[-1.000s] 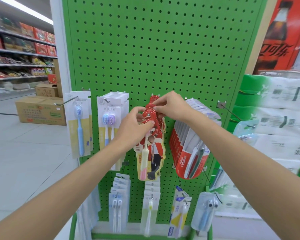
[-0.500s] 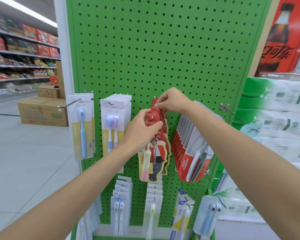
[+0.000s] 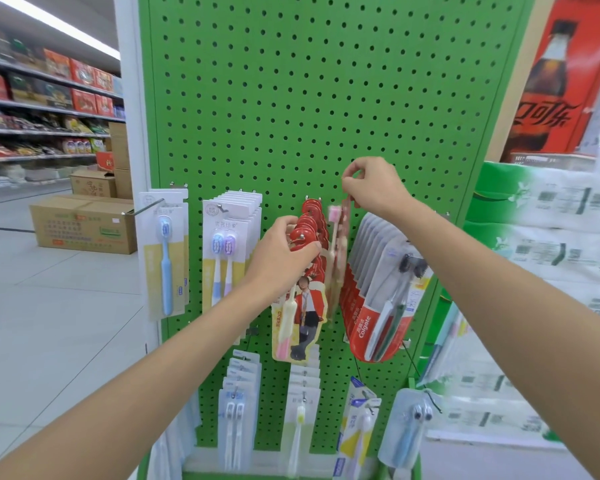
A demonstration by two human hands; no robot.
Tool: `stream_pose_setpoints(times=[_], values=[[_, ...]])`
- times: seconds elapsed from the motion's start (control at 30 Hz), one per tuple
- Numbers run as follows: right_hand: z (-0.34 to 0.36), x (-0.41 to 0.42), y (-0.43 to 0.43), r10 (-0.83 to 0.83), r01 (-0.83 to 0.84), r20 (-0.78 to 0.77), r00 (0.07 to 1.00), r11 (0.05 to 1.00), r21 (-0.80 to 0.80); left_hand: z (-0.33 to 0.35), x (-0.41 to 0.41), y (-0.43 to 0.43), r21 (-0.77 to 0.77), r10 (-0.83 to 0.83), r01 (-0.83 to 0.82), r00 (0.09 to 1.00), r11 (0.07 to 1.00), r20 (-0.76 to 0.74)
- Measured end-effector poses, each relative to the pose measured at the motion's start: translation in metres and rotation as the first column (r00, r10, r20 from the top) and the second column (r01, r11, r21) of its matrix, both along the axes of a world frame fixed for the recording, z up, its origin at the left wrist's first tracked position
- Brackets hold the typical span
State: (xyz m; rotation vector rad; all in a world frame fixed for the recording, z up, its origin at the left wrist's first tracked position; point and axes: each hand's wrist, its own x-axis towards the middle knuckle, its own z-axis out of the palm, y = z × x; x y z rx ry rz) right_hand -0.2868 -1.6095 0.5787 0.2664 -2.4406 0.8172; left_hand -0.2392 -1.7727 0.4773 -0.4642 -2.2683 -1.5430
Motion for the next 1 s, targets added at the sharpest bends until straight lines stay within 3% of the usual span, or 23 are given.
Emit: stream_pose_setpoints(times=[0.33,0.5,0.73,1.0], values=[[-0.011,0.053,0.001,-0.012,0.015,-0.078,0.997,0.999,0.045,0.002,0.015,0.002,-0.084,0.098,-0.102,0.994,0.991,-0.04],[-0.026,0.091,0.004,-0.032,0.042,-0.139,0.99,0.997,0.071,-0.005,0.033,0.006,-0.015,0.201,-0.208,0.96,0.978,-0.197],[-0.059,0.137,0.01,-0.065,0.091,-0.252,0.966,0.991,0.094,-0.021,0.063,0.019,0.037,0.217,-0.219,0.903,0.975,-0.372],[-0.137,0.143,0.002,0.016,-0.065,-0.273,0.962,0.983,-0.171,-0.077,0.076,0.026,0.064,-0.018,0.029,0.985,0.998,-0.17]])
